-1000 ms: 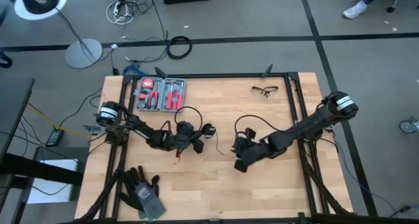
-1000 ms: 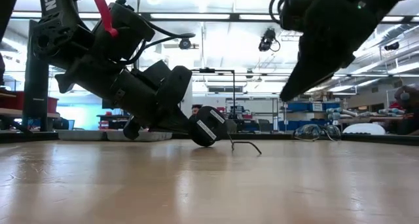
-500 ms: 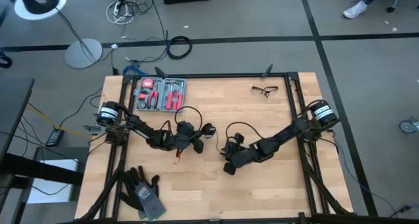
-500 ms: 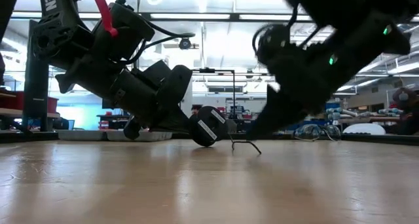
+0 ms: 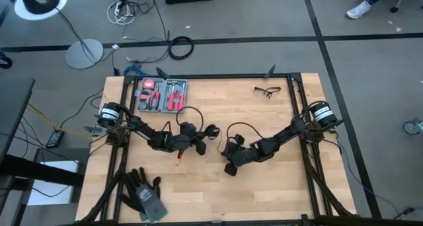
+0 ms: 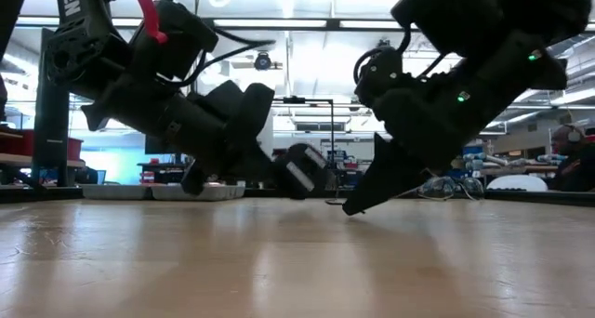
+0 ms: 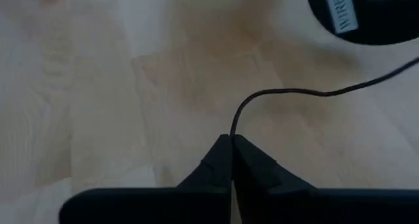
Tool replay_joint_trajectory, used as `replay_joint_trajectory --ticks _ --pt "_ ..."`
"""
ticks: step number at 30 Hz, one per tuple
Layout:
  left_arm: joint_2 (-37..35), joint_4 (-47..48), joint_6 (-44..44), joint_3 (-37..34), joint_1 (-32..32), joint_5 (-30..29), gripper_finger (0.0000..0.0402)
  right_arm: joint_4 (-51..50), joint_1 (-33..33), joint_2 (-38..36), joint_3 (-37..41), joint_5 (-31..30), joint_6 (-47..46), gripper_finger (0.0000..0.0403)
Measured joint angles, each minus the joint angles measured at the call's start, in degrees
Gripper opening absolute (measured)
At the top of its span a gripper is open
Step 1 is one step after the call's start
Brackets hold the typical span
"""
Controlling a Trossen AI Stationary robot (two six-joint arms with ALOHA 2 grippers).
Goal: Coil cords
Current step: Coil the black wire on the black spool
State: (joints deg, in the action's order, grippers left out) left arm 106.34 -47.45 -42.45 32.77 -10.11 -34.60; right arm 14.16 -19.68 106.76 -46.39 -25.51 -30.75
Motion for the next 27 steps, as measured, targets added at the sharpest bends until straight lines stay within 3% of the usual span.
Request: replay_joint_trajectory --ticks 6,13,27 --pt "0.0 -6.1 1.8 0.0 0.0 1.4 0.0000 1.0 2.5 0.0 0.0 4.0 0.8 0.0002" --pt "0.0 -8.9 1.8 0.1 0.5 1.9 0.0000 5.6 4.2 0.0 0.0 4.3 5.2 0.0001" --pt "0.0 -4.5 3.3 0.2 1.1 2.3 0.0000 17.1 7.3 0.0 0.0 3.6 12.9 0.0000"
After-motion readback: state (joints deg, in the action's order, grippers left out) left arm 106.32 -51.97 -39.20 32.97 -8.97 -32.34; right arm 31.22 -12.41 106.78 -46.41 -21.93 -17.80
